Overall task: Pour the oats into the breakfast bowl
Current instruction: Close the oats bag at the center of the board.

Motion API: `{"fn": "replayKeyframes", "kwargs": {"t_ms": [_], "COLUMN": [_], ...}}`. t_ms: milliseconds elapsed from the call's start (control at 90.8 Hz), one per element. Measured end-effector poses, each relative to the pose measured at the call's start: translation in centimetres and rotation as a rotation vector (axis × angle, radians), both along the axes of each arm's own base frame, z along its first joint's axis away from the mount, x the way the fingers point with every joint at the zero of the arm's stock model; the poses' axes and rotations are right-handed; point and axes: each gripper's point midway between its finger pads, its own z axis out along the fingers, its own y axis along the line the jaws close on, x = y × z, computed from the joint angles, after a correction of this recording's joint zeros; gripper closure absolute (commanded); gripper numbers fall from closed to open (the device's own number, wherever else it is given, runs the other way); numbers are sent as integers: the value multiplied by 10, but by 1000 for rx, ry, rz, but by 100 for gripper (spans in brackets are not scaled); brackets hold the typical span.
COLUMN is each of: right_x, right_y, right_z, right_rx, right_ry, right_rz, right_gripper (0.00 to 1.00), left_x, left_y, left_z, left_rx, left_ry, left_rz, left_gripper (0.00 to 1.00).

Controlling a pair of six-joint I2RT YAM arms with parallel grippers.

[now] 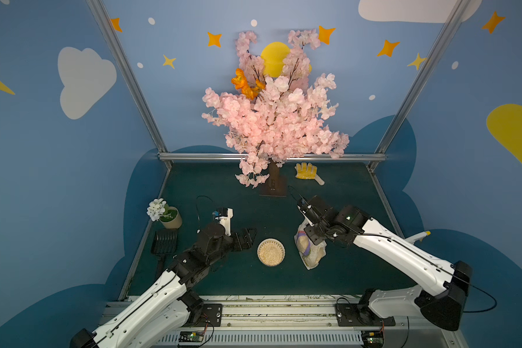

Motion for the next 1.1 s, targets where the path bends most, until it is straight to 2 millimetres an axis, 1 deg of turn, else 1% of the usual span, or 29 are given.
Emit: {"fn": "replayKeyframes", "kwargs": {"t_ms": [44,165,264,352,385,408,463,650,837,881,925,947,980,1101], "right_x": [0,-1,0,0,0,0,0,-1,-9,-11,-14,-14,-14,-19], "right_y": [0,1,0,-1,-1,-2,-2,-2,-10,-13,-15,-15,-16,-17], "right_z": [0,-1,-2,-3,-3,-3,-4,-2,-1,0,0,1,3,10], "right_rx": [3,19,34,44,46,48,53,80,155,177,193,198,212,257], "right_ry": [3,17,29,38,41,43,48,61,61,67,73,70,66,51], "right_rz": [-1,-10,-24,-34,-36,-40,-43,-55,-94,-104,-112,-113,-115,-116], "right_gripper": [72,75,76,80,82,86,100,100,100,83,70,65,63,63], "left_x": [0,1,0,0,-1,-1,-1,-1,-1,0,-1,-1,-1,0], "left_y": [-1,-2,-4,-5,-5,-5,-6,-7,-8,-8,-8,-8,-8,-9], "left_z": [1,2,3,3,3,3,3,4,6,6,5,4,4,4], "left_rx": [-5,-16,-21,-25,-26,-26,-29,-38,-49,-51,-52,-53,-53,-56], "left_ry": [-1,0,0,3,3,3,3,6,3,2,2,3,3,0], "left_rz": [-1,-1,-4,-8,-9,-10,-11,-13,-12,-12,-12,-11,-12,-12], "left_gripper": [2,2,2,2,2,3,3,4,5,5,5,5,5,5]}}
